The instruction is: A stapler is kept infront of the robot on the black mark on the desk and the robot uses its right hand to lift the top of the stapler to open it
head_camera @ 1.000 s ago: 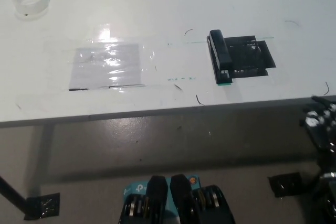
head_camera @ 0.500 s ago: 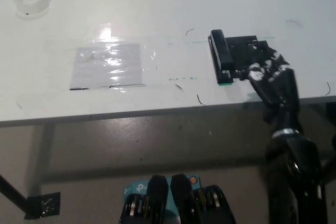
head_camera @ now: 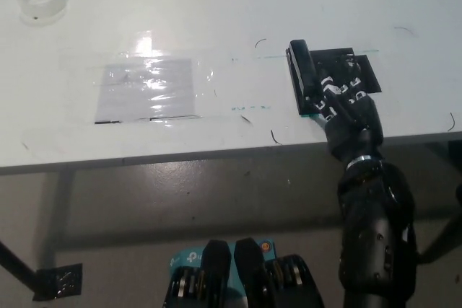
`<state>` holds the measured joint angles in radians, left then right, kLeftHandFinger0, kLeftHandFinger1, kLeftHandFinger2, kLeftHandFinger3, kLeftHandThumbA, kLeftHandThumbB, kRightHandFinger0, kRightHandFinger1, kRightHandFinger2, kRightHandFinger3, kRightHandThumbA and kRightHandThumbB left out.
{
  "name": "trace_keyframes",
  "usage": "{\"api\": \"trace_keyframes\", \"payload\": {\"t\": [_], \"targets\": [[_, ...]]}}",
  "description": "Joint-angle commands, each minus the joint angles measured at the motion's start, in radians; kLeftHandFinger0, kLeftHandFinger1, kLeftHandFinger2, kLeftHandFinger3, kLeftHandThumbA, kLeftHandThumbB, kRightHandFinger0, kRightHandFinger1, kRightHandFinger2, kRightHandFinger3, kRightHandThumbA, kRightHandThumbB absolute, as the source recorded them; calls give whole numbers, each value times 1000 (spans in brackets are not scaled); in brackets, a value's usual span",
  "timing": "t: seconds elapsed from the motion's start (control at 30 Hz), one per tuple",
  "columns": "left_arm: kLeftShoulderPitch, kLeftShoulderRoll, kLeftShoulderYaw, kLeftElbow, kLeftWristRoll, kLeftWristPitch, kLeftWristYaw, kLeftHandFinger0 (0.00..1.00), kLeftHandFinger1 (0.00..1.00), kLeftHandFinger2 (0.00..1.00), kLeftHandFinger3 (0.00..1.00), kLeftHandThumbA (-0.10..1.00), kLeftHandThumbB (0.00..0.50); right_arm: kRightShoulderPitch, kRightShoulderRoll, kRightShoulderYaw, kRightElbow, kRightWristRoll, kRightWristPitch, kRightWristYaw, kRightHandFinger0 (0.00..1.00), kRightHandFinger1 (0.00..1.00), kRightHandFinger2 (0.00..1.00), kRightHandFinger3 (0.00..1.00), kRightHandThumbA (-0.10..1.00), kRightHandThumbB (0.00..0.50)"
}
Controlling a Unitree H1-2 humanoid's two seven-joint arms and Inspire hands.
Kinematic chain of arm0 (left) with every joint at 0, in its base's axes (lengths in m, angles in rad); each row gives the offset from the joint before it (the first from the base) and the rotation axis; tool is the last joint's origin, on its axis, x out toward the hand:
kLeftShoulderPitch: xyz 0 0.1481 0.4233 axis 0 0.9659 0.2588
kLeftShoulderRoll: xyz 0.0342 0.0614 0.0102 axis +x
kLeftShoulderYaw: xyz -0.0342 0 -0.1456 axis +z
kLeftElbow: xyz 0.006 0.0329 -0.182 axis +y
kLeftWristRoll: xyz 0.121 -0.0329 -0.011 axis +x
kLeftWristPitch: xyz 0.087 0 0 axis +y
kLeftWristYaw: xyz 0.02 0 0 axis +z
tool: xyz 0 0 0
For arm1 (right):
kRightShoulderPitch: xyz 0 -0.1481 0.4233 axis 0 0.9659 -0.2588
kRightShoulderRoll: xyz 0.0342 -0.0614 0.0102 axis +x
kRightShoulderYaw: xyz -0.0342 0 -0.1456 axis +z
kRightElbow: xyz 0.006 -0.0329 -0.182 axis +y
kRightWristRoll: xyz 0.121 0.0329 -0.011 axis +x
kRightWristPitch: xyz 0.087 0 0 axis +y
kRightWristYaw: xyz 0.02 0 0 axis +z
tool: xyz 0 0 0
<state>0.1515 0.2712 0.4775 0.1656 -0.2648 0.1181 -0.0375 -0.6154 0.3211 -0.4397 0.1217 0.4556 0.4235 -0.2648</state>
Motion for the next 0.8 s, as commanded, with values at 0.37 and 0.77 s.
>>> {"api": "trace_keyframes", "payload": {"t": [0.37,0.77], "targets": [[5,14,0,-26,1,-16,9,430,492,644,816,1000,237,-68,59,-54,-3,229,-4,-200,717,772,842,1000,1000,0],[-1,10,3,-25,-5,-16,12,434,492,632,803,1000,237,-22,59,-51,-24,231,-10,-244,723,789,858,1000,942,0]]}}
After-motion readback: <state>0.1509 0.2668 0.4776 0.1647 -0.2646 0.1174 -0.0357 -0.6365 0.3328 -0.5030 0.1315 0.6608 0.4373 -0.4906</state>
